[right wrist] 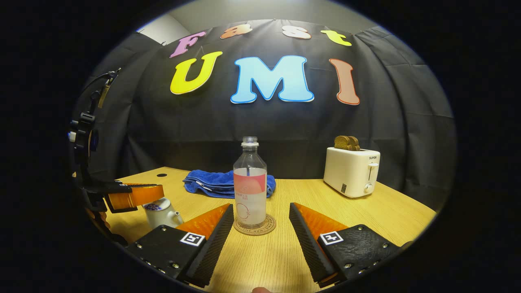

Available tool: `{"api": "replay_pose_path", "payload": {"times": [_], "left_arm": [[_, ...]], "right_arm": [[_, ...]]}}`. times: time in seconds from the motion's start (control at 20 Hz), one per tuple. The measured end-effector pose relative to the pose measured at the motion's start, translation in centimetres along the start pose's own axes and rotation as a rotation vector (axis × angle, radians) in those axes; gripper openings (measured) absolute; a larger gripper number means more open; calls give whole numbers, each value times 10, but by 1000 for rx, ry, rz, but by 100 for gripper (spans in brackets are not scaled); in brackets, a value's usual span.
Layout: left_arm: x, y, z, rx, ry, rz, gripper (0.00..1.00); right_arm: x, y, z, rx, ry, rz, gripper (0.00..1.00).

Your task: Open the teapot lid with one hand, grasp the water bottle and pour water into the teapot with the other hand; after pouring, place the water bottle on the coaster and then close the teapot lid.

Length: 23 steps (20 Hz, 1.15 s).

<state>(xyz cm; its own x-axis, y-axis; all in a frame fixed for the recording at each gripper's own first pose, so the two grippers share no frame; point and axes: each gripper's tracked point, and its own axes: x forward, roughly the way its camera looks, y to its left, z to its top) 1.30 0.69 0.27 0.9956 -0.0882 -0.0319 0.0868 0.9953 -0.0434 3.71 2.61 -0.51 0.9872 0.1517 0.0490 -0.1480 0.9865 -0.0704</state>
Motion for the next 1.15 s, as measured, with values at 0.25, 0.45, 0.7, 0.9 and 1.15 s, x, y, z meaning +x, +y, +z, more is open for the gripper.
{"api": "replay_pose_path", "payload": {"times": [0.25,0.45,0.7,0.9,1.15], "left_arm": [[-20,-4,13,-23,-40,-5,21],[-52,-8,23,-11,-79,2,15],[-88,-21,16,23,-112,8,15],[-110,-35,5,16,-110,-15,15],[-129,-42,1,13,-130,-13,15]], "right_arm": [[-10,5,8,7,-25,3,88],[-32,12,12,18,-44,4,88],[-65,23,12,13,-65,-2,88],[-90,34,12,-1,-78,4,88],[-110,46,19,4,-114,25,87]]}}
